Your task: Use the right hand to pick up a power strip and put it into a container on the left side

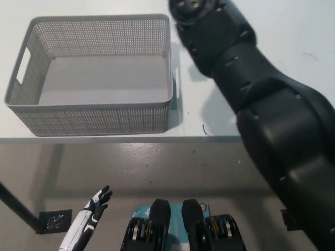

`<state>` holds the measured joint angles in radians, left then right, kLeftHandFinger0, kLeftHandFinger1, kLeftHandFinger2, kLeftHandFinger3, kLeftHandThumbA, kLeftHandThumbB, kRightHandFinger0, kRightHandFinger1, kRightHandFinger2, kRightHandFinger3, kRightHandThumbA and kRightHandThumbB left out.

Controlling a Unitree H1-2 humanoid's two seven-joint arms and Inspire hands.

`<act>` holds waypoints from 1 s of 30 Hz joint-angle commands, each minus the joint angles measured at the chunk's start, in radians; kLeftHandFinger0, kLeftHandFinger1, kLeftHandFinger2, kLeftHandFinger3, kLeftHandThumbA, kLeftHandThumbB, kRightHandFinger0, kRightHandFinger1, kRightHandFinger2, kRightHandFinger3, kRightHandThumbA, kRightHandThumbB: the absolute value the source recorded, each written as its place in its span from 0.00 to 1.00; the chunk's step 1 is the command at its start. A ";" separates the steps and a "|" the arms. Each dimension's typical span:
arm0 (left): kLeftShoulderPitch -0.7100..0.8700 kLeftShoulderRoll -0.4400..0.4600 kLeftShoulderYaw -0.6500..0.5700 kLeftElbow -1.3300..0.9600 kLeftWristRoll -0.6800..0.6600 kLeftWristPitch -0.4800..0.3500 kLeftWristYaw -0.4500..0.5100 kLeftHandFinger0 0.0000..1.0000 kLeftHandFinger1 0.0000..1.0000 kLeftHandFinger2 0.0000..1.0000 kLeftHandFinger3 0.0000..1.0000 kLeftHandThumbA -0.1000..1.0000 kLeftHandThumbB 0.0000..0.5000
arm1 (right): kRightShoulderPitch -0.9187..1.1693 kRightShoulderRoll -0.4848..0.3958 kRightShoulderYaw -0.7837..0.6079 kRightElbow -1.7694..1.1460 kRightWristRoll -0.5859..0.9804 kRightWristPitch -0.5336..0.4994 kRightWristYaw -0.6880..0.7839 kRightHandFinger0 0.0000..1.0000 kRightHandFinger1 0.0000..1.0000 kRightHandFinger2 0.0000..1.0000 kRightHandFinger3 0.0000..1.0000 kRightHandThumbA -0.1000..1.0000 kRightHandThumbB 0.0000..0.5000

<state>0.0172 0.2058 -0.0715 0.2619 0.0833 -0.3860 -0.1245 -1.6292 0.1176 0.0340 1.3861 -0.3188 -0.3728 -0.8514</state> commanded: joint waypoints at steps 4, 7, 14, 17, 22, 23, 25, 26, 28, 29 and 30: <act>-0.030 0.022 -0.024 -0.034 -0.001 -0.048 -0.035 1.00 1.00 0.98 1.00 1.00 0.33 | -0.135 0.069 0.040 0.001 0.009 -0.088 -0.004 0.00 0.00 0.49 0.61 0.00 0.19; -0.040 0.026 -0.030 -0.036 0.000 -0.049 -0.040 1.00 1.00 1.00 1.00 1.00 0.33 | -0.104 0.097 0.034 0.008 0.034 -0.093 0.059 0.00 0.00 0.49 0.57 0.00 0.09; -0.052 0.031 -0.037 -0.048 -0.001 -0.037 -0.042 1.00 1.00 1.00 1.00 1.00 0.41 | 0.008 0.152 0.088 0.047 0.016 -0.002 0.133 0.00 0.02 0.46 0.47 0.00 0.19; -0.061 0.033 -0.039 -0.052 0.004 -0.036 -0.046 1.00 1.00 1.00 1.00 1.00 0.40 | 0.071 0.146 0.180 0.064 -0.055 0.082 0.181 0.00 0.17 0.66 0.59 0.00 0.27; -0.074 0.036 -0.043 -0.055 0.018 -0.043 -0.046 1.00 1.00 0.98 1.00 1.00 0.33 | 0.120 0.122 0.295 0.085 -0.096 0.275 0.481 0.10 0.33 0.73 0.90 0.15 0.34; -0.075 0.036 -0.043 -0.059 0.015 -0.035 -0.048 1.00 1.00 0.98 1.00 1.00 0.37 | 0.120 0.115 0.324 0.091 -0.115 0.321 0.574 0.38 0.55 0.82 1.00 0.35 0.50; -0.080 0.035 -0.045 -0.060 0.014 -0.030 -0.052 1.00 1.00 0.97 1.00 1.00 0.39 | 0.120 0.099 0.368 0.102 -0.138 0.396 0.791 0.82 0.98 1.00 1.00 0.46 0.64; -0.081 0.035 -0.046 -0.060 0.011 -0.028 -0.055 1.00 1.00 0.97 1.00 1.00 0.39 | 0.127 0.094 0.383 0.104 -0.143 0.399 0.846 0.94 1.00 1.00 1.00 0.43 0.71; -0.085 0.037 -0.049 -0.062 0.020 -0.032 -0.054 1.00 1.00 0.97 1.00 1.00 0.34 | 0.131 0.087 0.412 0.105 -0.162 0.417 0.879 1.00 1.00 1.00 1.00 0.52 0.82; -0.085 0.038 -0.050 -0.062 0.027 -0.035 -0.051 1.00 1.00 0.97 1.00 1.00 0.34 | 0.130 0.084 0.430 0.105 -0.175 0.418 0.895 1.00 1.00 1.00 1.00 0.53 0.82; -0.094 0.038 -0.050 -0.058 0.024 -0.034 -0.055 1.00 1.00 0.97 1.00 1.00 0.34 | 0.119 0.078 0.441 0.105 -0.182 0.422 0.914 1.00 1.00 1.00 1.00 0.57 0.85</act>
<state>-0.0344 0.2193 -0.1092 0.2432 0.0895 -0.3939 -0.1540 -1.3615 0.2549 0.3229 1.5248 -0.3674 -0.1866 -0.4897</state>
